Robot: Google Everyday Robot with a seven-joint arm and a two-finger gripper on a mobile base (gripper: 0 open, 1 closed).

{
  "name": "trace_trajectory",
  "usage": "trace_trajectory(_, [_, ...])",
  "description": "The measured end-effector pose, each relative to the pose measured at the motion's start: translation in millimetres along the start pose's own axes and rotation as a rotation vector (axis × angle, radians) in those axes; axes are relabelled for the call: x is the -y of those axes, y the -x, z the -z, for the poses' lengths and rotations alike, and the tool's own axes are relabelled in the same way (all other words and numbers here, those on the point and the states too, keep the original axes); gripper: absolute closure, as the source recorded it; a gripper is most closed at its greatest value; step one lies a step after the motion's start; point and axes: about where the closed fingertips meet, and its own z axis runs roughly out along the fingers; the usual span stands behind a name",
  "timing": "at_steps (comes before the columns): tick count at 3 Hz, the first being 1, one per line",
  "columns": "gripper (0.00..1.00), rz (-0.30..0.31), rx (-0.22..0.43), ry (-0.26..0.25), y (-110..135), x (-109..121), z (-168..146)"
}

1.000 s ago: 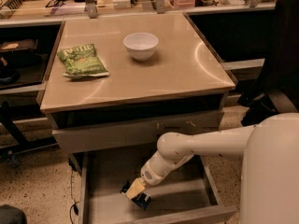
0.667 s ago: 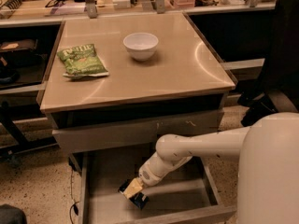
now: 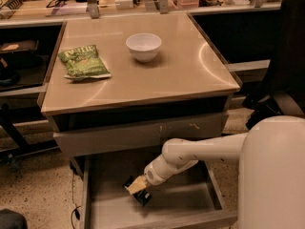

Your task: Place rxbar blueberry into middle drawer

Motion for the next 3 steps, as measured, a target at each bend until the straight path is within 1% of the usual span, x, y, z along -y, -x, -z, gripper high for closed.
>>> trace_trajectory(2, [1.0,-0.083,0.017,-0.032,-2.0,37.1,-25.9])
trace_trajectory(3, [1.0,-0.091,0.025,-0.055,6.1,50.4,-32.2])
